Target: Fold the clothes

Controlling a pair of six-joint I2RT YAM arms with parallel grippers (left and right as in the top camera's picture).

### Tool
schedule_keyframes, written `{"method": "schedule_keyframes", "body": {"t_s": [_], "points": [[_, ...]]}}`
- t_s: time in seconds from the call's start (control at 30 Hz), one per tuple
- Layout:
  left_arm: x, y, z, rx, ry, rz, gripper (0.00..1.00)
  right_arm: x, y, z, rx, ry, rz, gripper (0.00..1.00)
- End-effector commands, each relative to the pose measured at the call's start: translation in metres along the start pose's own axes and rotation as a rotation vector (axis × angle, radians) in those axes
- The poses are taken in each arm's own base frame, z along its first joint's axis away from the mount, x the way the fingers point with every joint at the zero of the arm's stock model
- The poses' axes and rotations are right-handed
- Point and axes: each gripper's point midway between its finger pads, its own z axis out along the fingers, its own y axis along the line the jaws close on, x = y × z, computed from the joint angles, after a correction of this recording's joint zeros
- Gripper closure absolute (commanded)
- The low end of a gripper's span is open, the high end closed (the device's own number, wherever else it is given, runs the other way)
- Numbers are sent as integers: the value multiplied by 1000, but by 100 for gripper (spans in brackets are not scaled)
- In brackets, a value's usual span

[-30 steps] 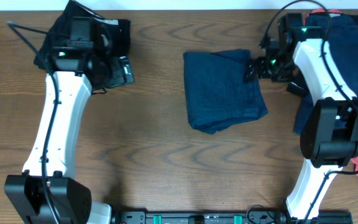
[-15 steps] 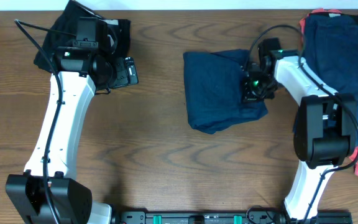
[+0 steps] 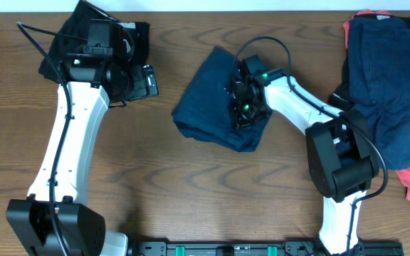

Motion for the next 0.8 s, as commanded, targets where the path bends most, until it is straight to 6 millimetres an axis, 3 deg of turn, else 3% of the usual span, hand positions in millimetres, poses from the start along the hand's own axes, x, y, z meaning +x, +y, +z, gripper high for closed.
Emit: {"method": "schedule_keyframes", "body": {"t_s": [0.0, 0.17, 0.27, 0.33, 0.43, 0.57, 0.63, 0.77], "points": [[4, 3, 4, -11, 14, 14, 2, -34, 17, -39, -67, -101, 2, 88], [4, 2, 4, -9, 15, 17, 2, -68, 7, -111, -61, -217, 35, 69], [5, -8, 4, 5, 13, 80, 2, -83, -14, -155, -47, -291, 82, 48], [8, -20, 4, 19, 8, 141, 2, -88, -32, -175, -34, -334, 115, 40], [13, -51, 7, 54, -7, 229, 2, -91, -66, -198, -16, -385, 179, 35], [25, -104, 15, 114, -26, 370, 2, -80, -106, -211, 5, -398, 264, 32], [40, -139, 27, 149, -22, 501, 2, -72, -128, -218, 18, -400, 309, 31], [72, -182, 57, 180, 22, 679, 2, -62, -158, -229, 41, -418, 368, 30]]}}
